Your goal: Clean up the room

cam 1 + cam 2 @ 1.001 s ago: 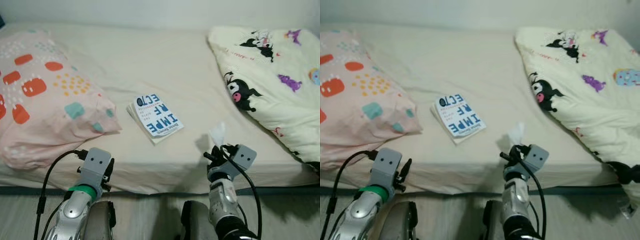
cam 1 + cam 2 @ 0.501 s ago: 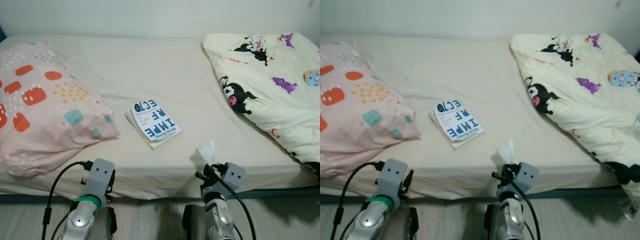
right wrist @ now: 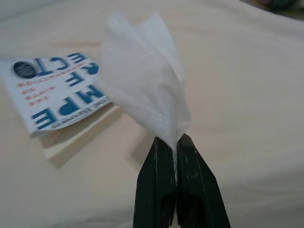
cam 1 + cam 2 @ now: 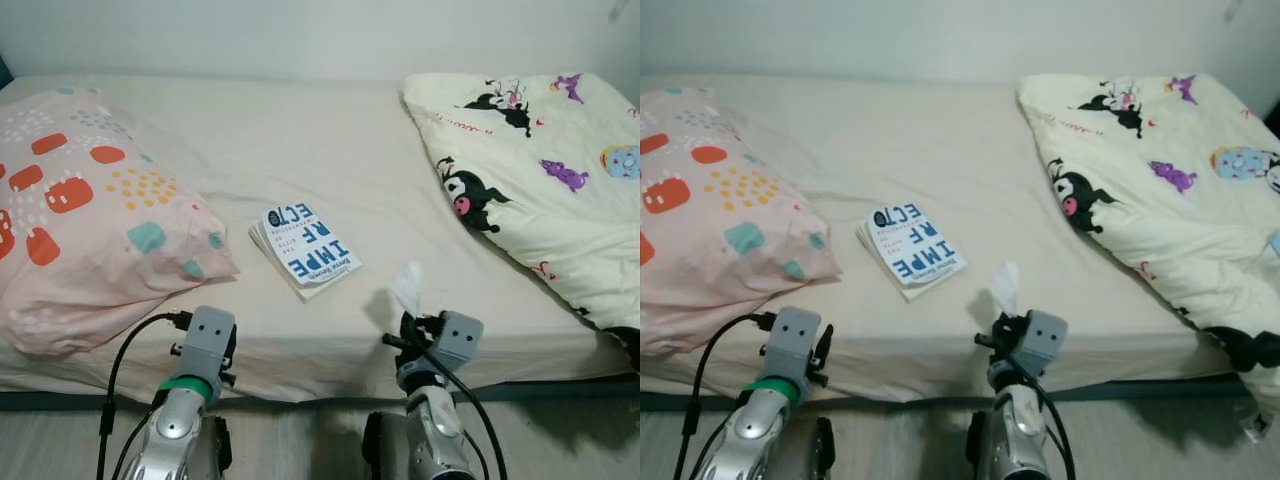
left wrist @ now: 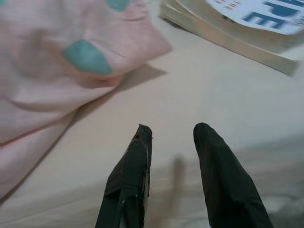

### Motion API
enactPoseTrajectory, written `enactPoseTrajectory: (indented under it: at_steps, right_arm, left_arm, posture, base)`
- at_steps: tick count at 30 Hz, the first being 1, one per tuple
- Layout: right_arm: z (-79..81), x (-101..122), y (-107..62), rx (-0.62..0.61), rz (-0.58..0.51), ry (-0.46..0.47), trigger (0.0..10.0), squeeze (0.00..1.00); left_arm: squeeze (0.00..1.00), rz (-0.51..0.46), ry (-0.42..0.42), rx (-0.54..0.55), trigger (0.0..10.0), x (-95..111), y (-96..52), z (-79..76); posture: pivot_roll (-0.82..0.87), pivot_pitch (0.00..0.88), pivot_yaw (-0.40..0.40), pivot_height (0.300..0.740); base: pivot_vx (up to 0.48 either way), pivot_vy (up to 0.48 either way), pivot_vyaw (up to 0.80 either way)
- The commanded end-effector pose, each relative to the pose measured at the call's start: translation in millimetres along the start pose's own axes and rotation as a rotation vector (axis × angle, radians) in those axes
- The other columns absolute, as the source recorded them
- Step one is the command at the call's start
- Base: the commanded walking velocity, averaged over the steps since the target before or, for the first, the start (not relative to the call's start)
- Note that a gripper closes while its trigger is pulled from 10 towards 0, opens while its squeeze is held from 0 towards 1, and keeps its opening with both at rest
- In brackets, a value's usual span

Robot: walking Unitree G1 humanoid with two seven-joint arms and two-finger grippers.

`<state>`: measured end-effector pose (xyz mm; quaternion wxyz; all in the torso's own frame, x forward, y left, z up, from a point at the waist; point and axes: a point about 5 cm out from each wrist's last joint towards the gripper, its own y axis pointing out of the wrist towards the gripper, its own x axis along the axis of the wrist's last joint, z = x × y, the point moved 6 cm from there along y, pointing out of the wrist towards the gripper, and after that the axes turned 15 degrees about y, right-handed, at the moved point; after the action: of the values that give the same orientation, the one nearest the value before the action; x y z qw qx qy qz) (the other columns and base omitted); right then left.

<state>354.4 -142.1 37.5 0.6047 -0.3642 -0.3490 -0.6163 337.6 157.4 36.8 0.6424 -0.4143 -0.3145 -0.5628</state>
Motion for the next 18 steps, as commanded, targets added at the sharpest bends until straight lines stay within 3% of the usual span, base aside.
enactPoseTrajectory:
  at_steps: [1,3,7,18]
  right_arm:
    - [3.5,-3.0,-0.2,0.018,0.015,-0.026,10.0,0.0]
    - [12.4,-4.7,2.9,0.047,0.03,-0.019,10.0,0.0]
    - [14.1,-4.4,3.8,0.043,0.028,-0.005,10.0,0.0]
    - [3.8,-8.5,2.1,-0.003,0.053,-0.018,10.0,0.0]
  left_arm:
    - [0.0,0.011,-0.012,0.002,10.0,-3.3,-0.2,-1.5]
    - [0.0,-0.024,0.004,-0.006,10.0,7.0,3.5,-3.9]
    - [0.0,-0.042,0.008,-0.007,10.0,11.2,4.4,-4.7]
    - [0.0,-0.05,-0.007,0.012,10.0,12.1,9.9,-6.3]
  posture:
    - [0.02,0.0,-0.003,0.586]
    - [0.02,0.0,0.002,0.586]
    - [0.03,0.0,0.011,0.59]
    - [0.02,0.0,0.008,0.643]
  base:
    - [0.0,0.0,0.0]
    - [0.0,0.0,0.0]
    - [0.0,0.0,0.0]
    - [0.0,0.0,0.0]
